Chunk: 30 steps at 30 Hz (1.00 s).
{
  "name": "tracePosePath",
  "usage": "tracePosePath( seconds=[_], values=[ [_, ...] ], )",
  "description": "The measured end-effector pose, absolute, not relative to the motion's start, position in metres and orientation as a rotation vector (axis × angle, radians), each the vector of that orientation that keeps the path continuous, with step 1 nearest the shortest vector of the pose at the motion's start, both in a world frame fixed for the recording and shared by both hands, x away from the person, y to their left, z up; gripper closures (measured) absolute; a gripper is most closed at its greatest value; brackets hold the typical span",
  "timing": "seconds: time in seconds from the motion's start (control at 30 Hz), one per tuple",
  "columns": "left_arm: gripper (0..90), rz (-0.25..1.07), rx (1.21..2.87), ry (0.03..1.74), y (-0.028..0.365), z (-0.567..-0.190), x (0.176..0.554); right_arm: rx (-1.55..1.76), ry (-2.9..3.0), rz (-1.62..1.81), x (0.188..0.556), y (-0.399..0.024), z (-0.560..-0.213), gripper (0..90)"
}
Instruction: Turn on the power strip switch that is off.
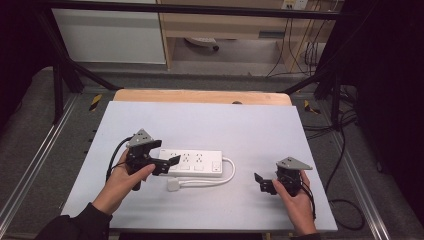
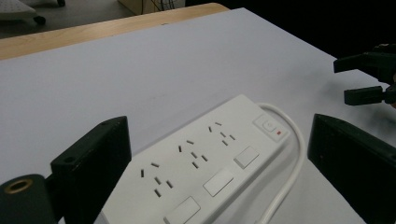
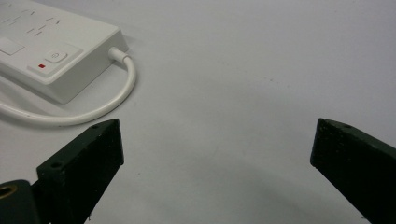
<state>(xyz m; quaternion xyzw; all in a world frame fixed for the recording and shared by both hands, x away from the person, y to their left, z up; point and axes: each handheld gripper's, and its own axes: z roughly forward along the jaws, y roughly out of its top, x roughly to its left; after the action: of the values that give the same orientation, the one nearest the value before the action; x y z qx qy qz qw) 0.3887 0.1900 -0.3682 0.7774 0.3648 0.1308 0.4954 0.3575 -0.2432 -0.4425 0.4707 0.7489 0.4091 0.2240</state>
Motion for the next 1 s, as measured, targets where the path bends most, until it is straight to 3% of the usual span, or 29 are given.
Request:
tracePosePath(
  seconds=[1.0],
  values=[
    [7.2,0.299,1.944,0.865,0.146,-0.395,0.407,1.291,2.072,1.143,0.355,-0.242,-0.441,3.0]
  ],
)
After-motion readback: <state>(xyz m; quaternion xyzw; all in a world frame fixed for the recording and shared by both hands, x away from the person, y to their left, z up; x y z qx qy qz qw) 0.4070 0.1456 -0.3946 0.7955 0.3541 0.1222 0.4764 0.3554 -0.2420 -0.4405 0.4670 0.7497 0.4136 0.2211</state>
